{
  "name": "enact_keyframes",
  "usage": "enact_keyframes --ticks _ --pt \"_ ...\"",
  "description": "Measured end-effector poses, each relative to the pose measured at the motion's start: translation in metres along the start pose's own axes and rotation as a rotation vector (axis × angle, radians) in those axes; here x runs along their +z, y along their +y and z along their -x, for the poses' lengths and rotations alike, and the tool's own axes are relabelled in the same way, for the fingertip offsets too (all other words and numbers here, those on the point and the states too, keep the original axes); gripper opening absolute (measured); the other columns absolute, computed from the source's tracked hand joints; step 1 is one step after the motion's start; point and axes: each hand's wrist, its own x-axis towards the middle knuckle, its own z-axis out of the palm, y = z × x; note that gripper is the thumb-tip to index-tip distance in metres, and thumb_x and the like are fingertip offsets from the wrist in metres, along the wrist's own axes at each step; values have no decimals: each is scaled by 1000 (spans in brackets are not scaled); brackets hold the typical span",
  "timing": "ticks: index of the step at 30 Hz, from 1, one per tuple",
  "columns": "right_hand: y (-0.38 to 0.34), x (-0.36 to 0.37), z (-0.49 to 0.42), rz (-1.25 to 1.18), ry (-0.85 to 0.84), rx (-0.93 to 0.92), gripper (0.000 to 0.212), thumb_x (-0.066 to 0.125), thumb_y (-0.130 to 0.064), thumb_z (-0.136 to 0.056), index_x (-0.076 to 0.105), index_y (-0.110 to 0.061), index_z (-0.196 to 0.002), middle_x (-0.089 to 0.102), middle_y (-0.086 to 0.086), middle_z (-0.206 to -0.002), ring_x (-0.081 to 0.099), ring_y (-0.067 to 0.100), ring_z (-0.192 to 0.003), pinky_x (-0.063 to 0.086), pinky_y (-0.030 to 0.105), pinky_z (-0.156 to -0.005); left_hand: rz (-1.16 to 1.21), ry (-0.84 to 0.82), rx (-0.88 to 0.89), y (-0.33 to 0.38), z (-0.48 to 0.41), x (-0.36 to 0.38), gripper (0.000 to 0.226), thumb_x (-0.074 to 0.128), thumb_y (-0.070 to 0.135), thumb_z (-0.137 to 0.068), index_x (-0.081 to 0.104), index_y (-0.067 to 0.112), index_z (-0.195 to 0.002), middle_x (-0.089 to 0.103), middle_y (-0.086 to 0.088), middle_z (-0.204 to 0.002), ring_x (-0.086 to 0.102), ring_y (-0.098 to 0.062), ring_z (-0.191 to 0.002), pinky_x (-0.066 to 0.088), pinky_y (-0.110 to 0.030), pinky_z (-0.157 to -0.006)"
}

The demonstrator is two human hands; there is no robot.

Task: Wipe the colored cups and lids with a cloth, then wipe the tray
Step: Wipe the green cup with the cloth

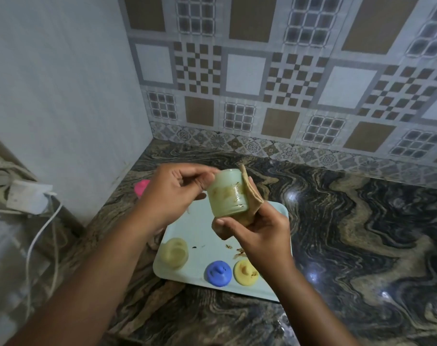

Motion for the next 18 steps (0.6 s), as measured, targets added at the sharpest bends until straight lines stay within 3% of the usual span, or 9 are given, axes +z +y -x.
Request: enact_keyframes --ticks 2,5,7,9,10,12,14,16,18 --pt "3 -2 0 -4 -26 -17 37 89 1 -69 72 2 -102 79 15 -95 76 23 -64 62 32 -58 34 -28 -7 5 -1 -2 15 69 26 -81 79 30 -91 78 5 -95 73 -15 -94 62 -45 -77" --pt "6 1 0 191 -4 -168 65 90 -16 -72 63 13 -124 73 -9 -117 69 -2 -73 60 23 -62 -99 -73 26 12 -3 -8 14 71 22 -84 78 35 -85 77 14 -90 72 -8 -91 62 -36 -77" --pt "5 6 1 356 3 -294 77 83 -31 -75 58 10 -134 78 -2 -104 67 -2 -73 58 18 -62 -306 -69 94 16 -3 -9 12 73 23 -86 78 33 -88 76 19 -89 69 1 -91 56 -24 -82" --pt "6 9 6 370 -10 -327 78 83 -30 -76 54 9 -138 76 11 -97 72 9 -73 60 21 -64 -415 -51 172 20 2 -4 10 74 25 -86 79 30 -93 75 20 -90 67 7 -91 50 -13 -80" --pt "6 9 7 327 2 -312 77 85 -25 -76 54 10 -137 76 4 -94 73 11 -70 61 22 -62 -414 -36 187 21 4 -1 12 74 27 -86 79 29 -96 75 20 -91 66 8 -91 50 -10 -79" --pt "10 8 7 220 34 -230 65 86 -14 -74 61 14 -127 72 -19 -84 72 5 -63 58 20 -60 -309 11 153 19 5 0 22 72 33 -86 77 30 -107 75 18 -97 66 9 -94 52 -11 -82" --pt "13 6 5 156 60 -117 31 84 6 -73 72 7 -102 71 -25 -71 69 -4 -60 55 13 -59 -129 9 58 14 4 -5 26 69 32 -87 75 28 -112 76 13 -102 69 1 -100 58 -25 -86" --pt "13 5 5 125 48 -89 33 78 17 -74 71 -13 -85 71 -25 -64 67 -8 -58 52 10 -57 -23 -30 -29 7 2 -8 19 68 24 -87 77 25 -104 77 7 -102 72 -11 -100 60 -37 -82" --pt "16 4 4 141 9 -114 35 79 14 -75 70 -18 -84 72 -25 -68 67 -9 -60 54 12 -58 67 -29 -87 6 1 -6 11 70 15 -85 77 20 -93 78 5 -94 73 -15 -93 62 -40 -75"
